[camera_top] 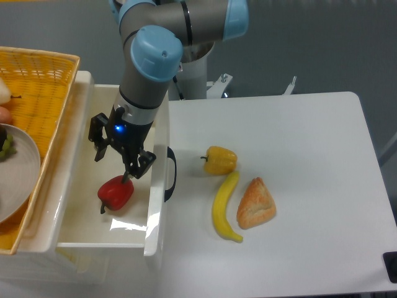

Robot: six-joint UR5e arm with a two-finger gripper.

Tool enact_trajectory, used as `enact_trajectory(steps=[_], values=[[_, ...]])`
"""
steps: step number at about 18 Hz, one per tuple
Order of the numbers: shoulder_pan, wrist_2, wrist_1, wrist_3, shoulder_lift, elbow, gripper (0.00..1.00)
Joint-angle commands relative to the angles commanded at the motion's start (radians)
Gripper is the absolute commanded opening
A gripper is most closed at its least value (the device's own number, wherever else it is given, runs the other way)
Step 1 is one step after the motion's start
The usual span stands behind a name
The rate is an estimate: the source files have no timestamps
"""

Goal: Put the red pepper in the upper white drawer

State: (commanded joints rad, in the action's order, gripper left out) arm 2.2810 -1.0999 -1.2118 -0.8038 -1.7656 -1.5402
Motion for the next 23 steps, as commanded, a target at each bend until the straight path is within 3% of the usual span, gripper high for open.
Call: enact_trajectory(steps=[10, 12, 19, 23], values=[[0.103, 0.029, -0.002, -0.002, 0.035, 0.022, 0.77], [0.136, 0.032, 0.006, -0.003, 0.037, 0.022, 0.89], [0.241, 0.035, 0.023, -0.020, 0.035, 0.015, 0.99], [0.291, 0.035, 0.035, -0.029, 0.034, 0.015, 1.00]])
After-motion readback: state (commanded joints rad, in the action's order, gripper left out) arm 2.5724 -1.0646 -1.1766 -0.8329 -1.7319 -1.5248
